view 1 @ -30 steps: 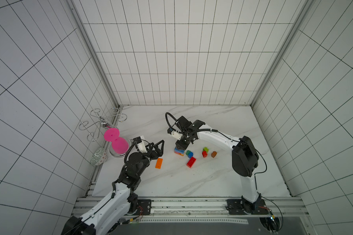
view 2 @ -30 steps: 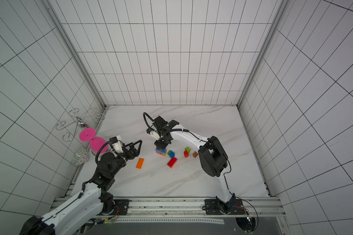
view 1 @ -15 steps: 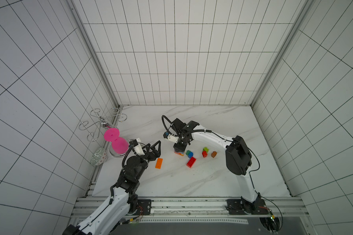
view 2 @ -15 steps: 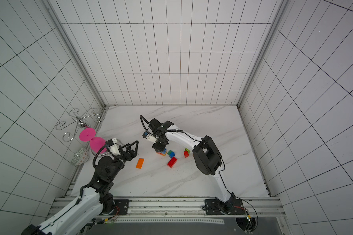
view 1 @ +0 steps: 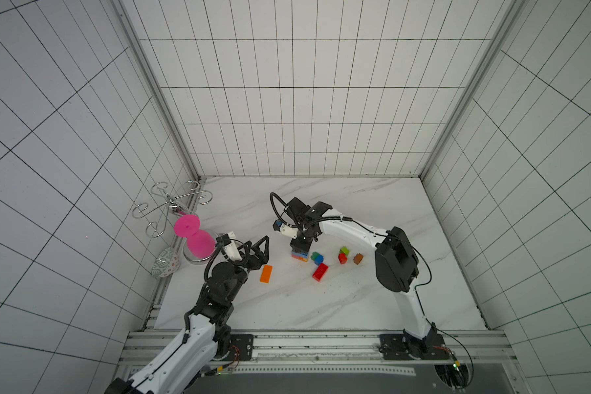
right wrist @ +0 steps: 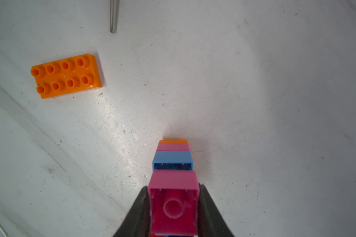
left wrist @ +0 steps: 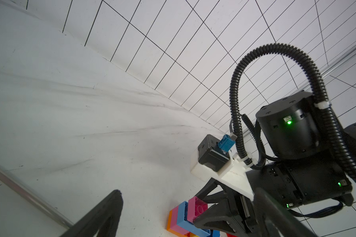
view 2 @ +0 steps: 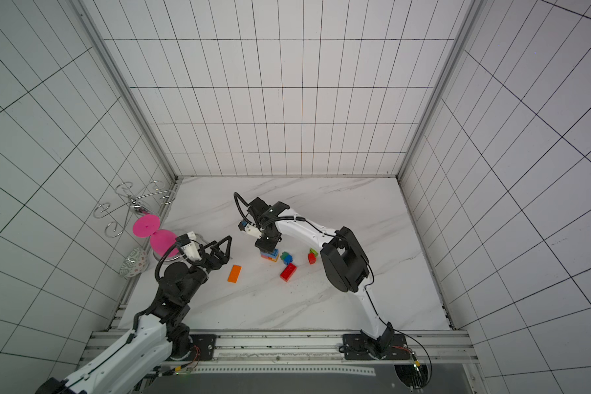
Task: Assemble the letter p with lego
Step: Assemble the lego brick with the lego brick.
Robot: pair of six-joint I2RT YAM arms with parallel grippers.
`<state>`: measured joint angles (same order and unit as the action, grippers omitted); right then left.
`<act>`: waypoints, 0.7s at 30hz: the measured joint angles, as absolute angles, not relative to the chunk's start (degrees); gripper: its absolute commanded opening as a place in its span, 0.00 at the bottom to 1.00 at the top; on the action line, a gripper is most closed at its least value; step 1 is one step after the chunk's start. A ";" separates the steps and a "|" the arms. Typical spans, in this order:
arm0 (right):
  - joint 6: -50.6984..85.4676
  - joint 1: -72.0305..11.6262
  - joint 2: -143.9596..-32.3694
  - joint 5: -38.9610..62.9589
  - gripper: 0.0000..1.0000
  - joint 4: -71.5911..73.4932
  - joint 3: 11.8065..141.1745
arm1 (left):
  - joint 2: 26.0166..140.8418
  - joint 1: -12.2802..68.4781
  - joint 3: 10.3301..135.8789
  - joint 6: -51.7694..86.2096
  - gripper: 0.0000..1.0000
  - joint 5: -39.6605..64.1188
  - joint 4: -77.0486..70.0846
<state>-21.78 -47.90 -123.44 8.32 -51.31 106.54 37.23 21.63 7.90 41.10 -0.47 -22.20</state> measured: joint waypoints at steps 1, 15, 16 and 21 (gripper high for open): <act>-21.82 -47.90 -123.52 8.38 0.00 -51.31 106.65 | 37.26 21.63 7.90 41.10 0.98 -0.47 -22.20; -22.06 -47.90 -123.83 8.69 0.00 -51.18 106.87 | 37.26 21.63 7.90 41.10 0.98 -0.45 -22.06; -22.11 -47.90 -123.83 8.73 0.00 -51.16 106.85 | 37.26 21.63 7.90 41.10 0.98 -0.45 -22.06; -22.22 -47.90 -123.81 9.43 0.00 -50.06 106.37 | 37.32 21.63 7.90 41.10 0.98 -0.43 -22.06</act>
